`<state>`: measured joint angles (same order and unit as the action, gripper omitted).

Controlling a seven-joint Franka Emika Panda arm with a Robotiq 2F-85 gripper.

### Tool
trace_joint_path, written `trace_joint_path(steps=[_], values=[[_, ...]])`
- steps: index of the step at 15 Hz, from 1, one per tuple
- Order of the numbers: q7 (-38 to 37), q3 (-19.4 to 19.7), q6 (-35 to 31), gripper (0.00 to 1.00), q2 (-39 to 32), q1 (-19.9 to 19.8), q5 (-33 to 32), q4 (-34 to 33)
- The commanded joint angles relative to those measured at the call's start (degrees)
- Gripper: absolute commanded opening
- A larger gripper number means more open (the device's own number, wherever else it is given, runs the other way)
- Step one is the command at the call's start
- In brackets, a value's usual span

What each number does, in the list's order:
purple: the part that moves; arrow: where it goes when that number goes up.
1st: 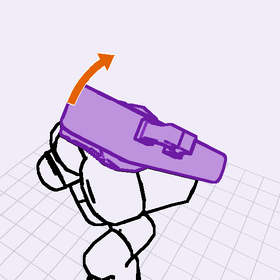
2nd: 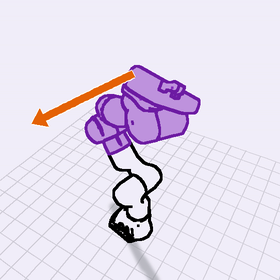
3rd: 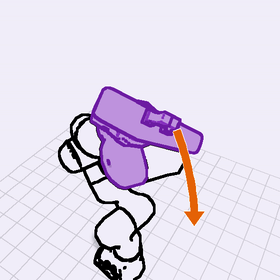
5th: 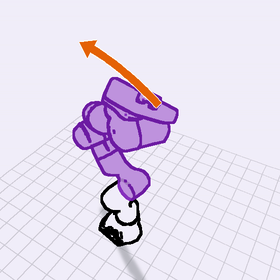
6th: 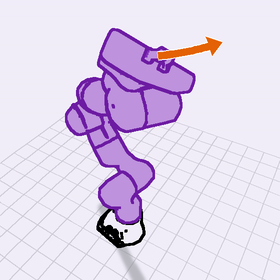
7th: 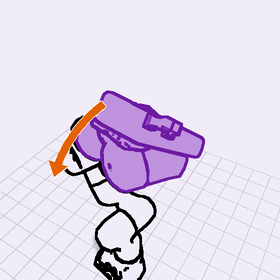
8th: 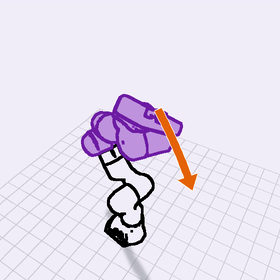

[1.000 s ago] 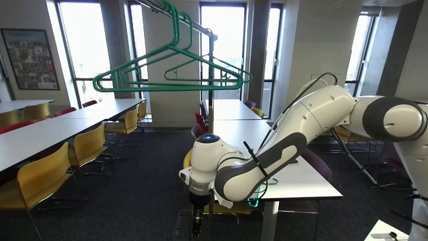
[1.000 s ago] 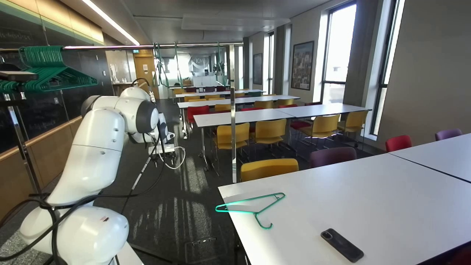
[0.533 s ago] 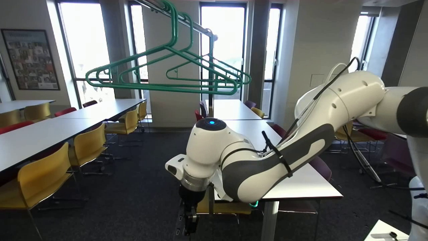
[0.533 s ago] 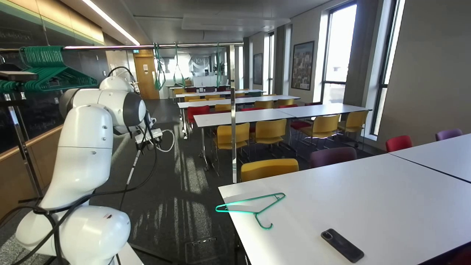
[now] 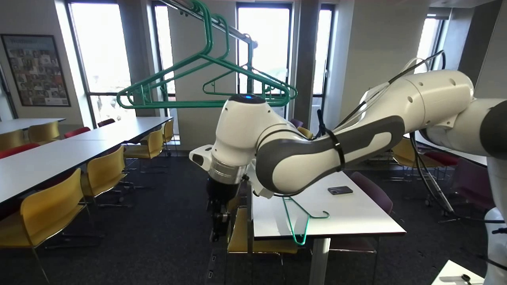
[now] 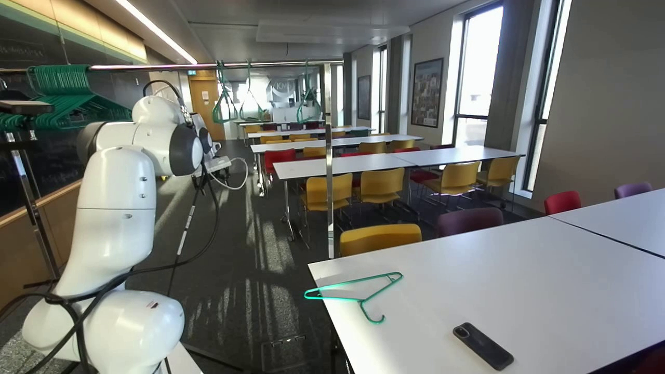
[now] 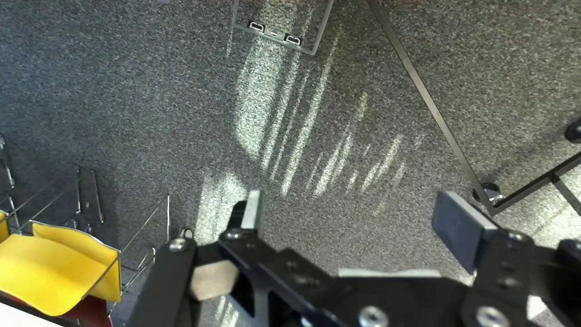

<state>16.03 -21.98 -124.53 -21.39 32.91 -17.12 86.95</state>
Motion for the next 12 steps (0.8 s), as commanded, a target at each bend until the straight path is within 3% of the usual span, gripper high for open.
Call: trace_joint_path(steps=[1, 12], values=[[4.06, -0.65, 7.91, 1.0, -5.67, 0.39, 3.59, -13.4], [3.85, 1.01, 26.33, 1.0, -19.62, 7.32, -0.21, -45.43]])
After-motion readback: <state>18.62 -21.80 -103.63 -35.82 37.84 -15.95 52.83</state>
